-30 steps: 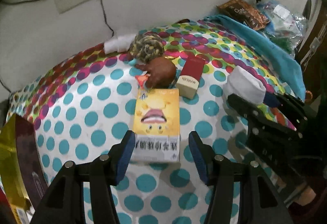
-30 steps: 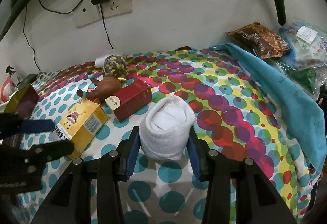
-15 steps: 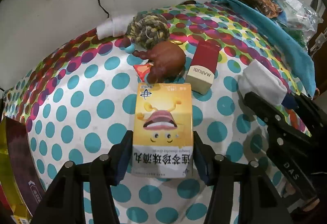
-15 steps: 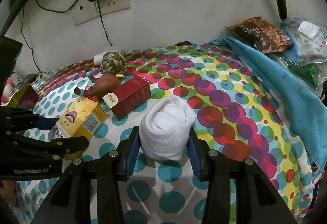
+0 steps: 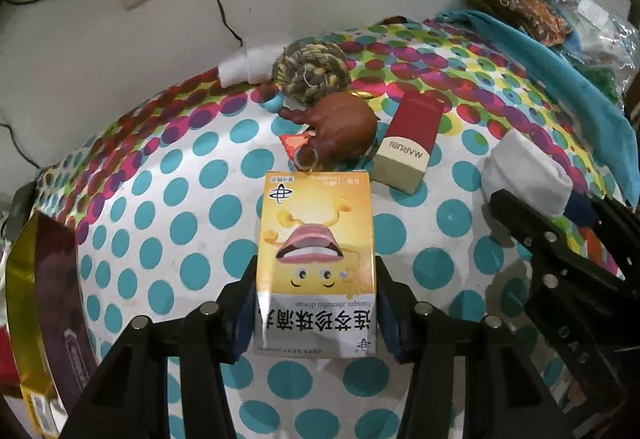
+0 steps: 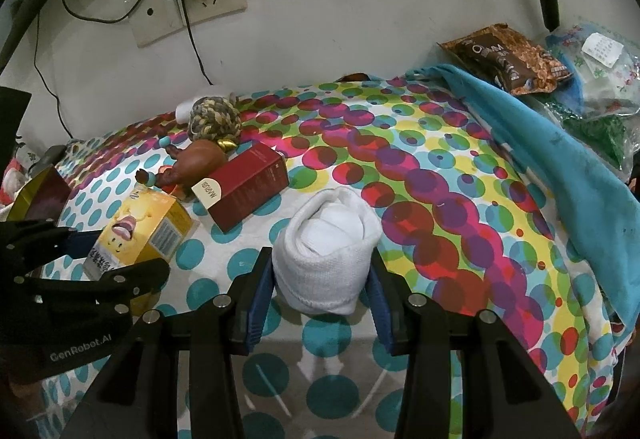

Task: Organize objects
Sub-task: 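Carry the yellow box into the gold tray and release it with the left gripper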

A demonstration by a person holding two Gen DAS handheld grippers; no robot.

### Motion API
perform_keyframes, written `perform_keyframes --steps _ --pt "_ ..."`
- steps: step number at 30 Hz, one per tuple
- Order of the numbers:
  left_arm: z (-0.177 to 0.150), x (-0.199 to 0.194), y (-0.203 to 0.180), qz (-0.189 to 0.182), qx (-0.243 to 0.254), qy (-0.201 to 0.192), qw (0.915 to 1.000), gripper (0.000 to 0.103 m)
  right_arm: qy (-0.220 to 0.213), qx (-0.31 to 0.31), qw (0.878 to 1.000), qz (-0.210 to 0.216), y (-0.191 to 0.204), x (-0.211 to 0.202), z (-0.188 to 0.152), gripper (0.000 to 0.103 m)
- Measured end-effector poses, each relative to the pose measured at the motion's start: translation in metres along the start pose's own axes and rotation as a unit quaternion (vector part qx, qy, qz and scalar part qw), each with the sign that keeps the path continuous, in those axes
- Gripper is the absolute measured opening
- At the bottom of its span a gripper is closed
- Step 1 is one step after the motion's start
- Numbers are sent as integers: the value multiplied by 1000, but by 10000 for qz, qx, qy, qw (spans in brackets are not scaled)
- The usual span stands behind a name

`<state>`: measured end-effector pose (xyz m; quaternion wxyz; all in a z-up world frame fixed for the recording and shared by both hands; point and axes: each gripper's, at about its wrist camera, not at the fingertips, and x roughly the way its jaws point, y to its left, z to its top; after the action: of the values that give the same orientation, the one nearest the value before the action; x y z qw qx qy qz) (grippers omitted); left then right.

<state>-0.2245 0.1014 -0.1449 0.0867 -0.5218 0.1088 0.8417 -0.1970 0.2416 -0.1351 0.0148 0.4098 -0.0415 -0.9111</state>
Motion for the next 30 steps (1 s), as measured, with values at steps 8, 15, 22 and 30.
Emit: perform_keyframes --steps 8,15,22,30 --pt "-23 -40 -2 315 -452 -473 9974 52 13 33 10000 -30 -2 1 1 41" --pt "-57 -90 0 670 -524 -901 9923 52 17 -4 9999 -102 0 1 1 41" --pt "-91 -133 29 945 -830 -1121 9857 52 24 -72 9998 -189 2 1 1 41" --pt "-123 -161 90 1176 -1538 -1166 9741 52 27 -138 9996 -262 5 1 1 41"
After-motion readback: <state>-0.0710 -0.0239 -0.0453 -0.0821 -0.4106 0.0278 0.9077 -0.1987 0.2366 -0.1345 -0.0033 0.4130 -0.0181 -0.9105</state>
